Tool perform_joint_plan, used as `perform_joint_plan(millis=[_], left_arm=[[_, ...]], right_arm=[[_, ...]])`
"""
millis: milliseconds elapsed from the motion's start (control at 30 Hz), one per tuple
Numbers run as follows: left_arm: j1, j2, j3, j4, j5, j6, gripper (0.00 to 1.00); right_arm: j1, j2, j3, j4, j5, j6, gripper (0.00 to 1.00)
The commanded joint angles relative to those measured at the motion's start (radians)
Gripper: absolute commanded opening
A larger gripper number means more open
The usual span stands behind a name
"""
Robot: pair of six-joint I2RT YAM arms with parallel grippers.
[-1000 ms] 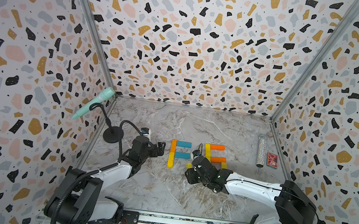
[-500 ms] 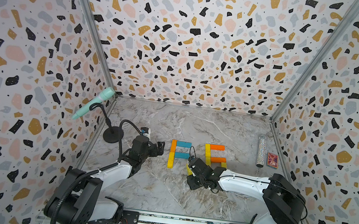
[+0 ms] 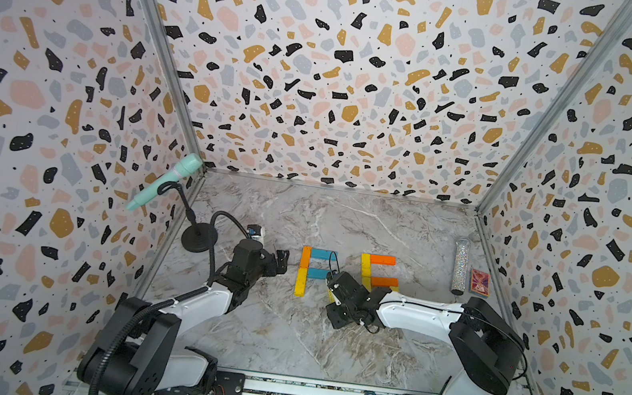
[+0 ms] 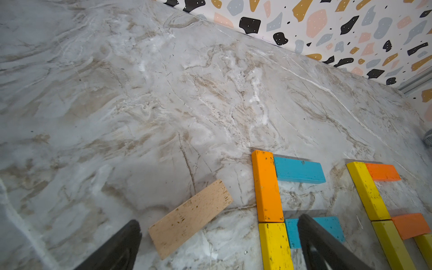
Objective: Assemble the number 6 with building blocks
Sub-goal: Assemble the building block at the center of the board.
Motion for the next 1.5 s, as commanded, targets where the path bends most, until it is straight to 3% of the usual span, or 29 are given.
perform_joint_plan(millis=[0,167,333,433,467,533,967,1467], left_arm=[[0.001,-0.001,0.029,-0.003,-0.013,0.014,0.99],[0.001,-0.004,0.033,-0.007,-0.001,0.012,1.00],[0.001,0.009,0.028,0.010,-0.004,0.008,1.00],[0.002,0.022,0.031,0.012,0.002,0.010,1.00],[0.001,0.023,0.031,0.012,0.006,0.008,1.00],[0.001,0.020,0.033,0.009,0.007,0.012,0.99],[0.001,0.013,0.035,-0.003,-0.010,0.021,0.99],[0.002,0.009,0.041,-0.017,-0.011,0.028,0.99]], right_arm=[[0.000,-0.008,0.010,-0.008,-0.017,0.003,0.52],[0.004,-0.101,-0.052,0.074,-0.061,-0.013,0.54],[0.011,-0.248,-0.166,0.138,-0.024,0.000,0.55],[0.011,-0.290,-0.206,0.115,-0.002,0.007,0.45],[0.014,-0.291,-0.213,0.107,0.001,0.006,0.36],[0.014,-0.286,-0.225,0.109,-0.010,-0.002,0.30],[0.007,-0.127,-0.166,0.125,-0.009,-0.048,0.30],[-0.030,-0.058,-0.124,0.153,-0.032,-0.109,0.29]])
